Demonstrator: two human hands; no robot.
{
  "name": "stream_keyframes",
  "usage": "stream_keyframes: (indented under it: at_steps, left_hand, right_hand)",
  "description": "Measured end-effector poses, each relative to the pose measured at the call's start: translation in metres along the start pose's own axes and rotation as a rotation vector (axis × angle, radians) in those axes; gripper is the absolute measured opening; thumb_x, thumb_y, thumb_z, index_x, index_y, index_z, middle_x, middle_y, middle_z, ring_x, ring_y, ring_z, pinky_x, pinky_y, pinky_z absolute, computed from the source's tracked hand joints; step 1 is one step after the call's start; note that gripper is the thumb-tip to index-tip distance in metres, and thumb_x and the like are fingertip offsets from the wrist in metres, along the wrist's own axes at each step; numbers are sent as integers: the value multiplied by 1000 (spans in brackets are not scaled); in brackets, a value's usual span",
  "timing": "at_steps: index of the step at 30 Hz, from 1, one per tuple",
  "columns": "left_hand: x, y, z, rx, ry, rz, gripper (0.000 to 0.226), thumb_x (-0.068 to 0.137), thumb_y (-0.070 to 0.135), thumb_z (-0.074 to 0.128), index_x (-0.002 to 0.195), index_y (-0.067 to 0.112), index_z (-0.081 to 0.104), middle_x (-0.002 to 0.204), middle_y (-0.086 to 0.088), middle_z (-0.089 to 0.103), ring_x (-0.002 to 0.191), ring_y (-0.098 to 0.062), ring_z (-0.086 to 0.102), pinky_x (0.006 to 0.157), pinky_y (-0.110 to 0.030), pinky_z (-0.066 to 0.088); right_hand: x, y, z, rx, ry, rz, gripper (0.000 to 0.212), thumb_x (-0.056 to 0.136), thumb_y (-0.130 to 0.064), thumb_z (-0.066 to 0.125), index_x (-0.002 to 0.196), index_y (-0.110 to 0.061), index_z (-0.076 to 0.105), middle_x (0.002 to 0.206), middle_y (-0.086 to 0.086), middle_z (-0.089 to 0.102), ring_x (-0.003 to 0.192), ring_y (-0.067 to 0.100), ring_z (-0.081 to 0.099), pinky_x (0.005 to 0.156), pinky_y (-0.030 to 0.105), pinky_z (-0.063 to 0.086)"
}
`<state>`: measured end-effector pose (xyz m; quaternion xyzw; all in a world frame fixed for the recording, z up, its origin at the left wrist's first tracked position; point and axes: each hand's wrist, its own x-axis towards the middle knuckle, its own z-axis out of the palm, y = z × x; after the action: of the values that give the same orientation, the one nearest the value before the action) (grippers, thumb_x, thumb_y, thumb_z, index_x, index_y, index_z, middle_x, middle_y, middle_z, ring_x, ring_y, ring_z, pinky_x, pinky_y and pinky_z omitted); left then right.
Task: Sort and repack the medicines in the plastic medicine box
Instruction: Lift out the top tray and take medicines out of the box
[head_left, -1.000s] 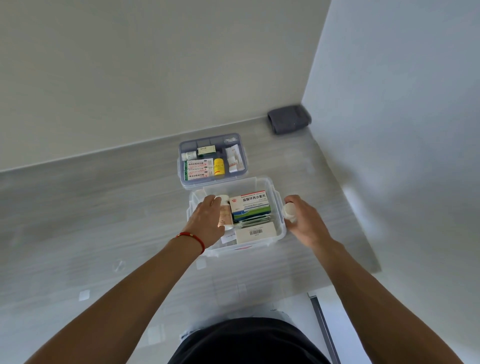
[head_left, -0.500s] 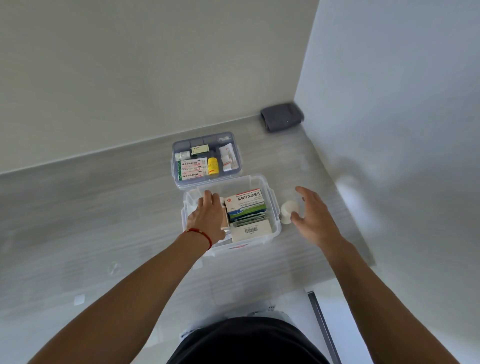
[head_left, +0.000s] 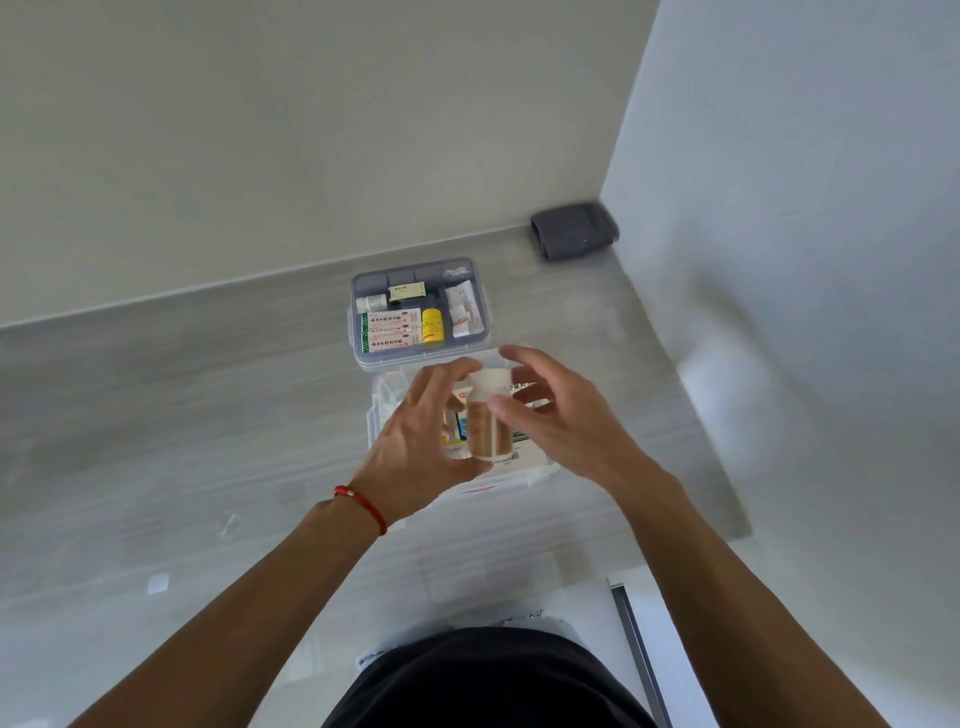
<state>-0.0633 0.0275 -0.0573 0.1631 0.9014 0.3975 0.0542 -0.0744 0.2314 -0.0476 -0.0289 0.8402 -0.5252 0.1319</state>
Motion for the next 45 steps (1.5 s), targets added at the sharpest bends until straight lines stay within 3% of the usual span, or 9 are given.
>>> stream_keyframes:
  at_steps: [3, 6, 10, 16, 22, 29, 35, 38, 45]
  left_hand:
    - [2, 8, 9, -55, -27, 43, 98, 71, 23, 87, 148, 32, 28, 135, 8, 46, 107, -4, 59, 87, -19, 56]
    - [-1, 0, 16, -68, -97, -75, 94, 81, 21, 78, 152, 33, 18, 136, 4, 46, 110, -10, 58, 93, -23, 54]
    - [-13, -21, 24, 45, -64, -223, 43, 92, 19, 63, 134, 18, 52, 130, -5, 58, 107, -21, 59, 95, -39, 55]
    - [-29, -36, 32, 47, -51, -305, 19, 93, 14, 61, 111, 14, 68, 110, 0, 65, 97, -16, 63, 79, -18, 49]
    - [-34, -41, 32, 55, -21, -278, 16, 90, 8, 61, 101, 13, 71, 107, -3, 71, 90, -17, 67, 84, -38, 60]
    - [-30, -42, 30, 46, -48, -336, 19, 89, 8, 62, 105, 14, 70, 106, -2, 67, 93, -17, 65, 88, -38, 59]
    - [6, -34, 34, 115, -21, -258, 32, 89, 8, 66, 121, 9, 65, 126, -9, 63, 113, -25, 61, 97, -33, 54]
    - [32, -31, 42, 293, -48, -138, 44, 90, 12, 67, 132, 8, 58, 136, -9, 57, 125, -26, 52, 104, -38, 49]
    - [53, -39, 59, 595, -140, -136, 38, 92, 14, 63, 129, 13, 54, 119, -7, 61, 109, -24, 58, 81, -37, 53]
  right_hand:
    - [0, -3, 1, 8, 34, -22, 57, 87, -35, 75, 140, -29, 56, 116, -16, 69, 100, 4, 68, 83, 26, 61]
    - [-8, 6, -20, 8, 172, -14, 58, 85, -27, 80, 138, -26, 57, 116, -18, 67, 99, 2, 67, 81, 14, 55]
    - [-32, 37, -51, -40, 387, 48, 53, 81, -19, 83, 129, -27, 60, 112, -19, 66, 98, -3, 66, 78, 6, 50]
    - [-55, 99, -47, -159, 434, 263, 45, 78, -16, 81, 115, -30, 58, 104, -11, 66, 91, 12, 66, 77, 25, 54]
    - [-53, 123, -15, -201, 383, 244, 46, 79, -11, 80, 116, -22, 55, 106, -7, 60, 95, 16, 60, 82, 31, 52]
    - [-51, 128, -14, -250, 303, 241, 63, 84, -18, 80, 137, -15, 47, 131, 3, 56, 119, 21, 55, 101, 36, 49]
    - [-53, 109, -31, -200, 468, 177, 57, 90, -19, 70, 143, -20, 48, 143, 0, 51, 133, 16, 48, 109, 30, 37]
    - [-49, 100, -34, -188, 529, 79, 50, 90, -14, 68, 138, -20, 52, 137, -2, 55, 129, 16, 52, 111, 39, 44]
    - [-57, 90, -28, -187, 507, 73, 45, 93, -14, 65, 137, -22, 54, 135, -9, 55, 126, 17, 55, 109, 46, 48]
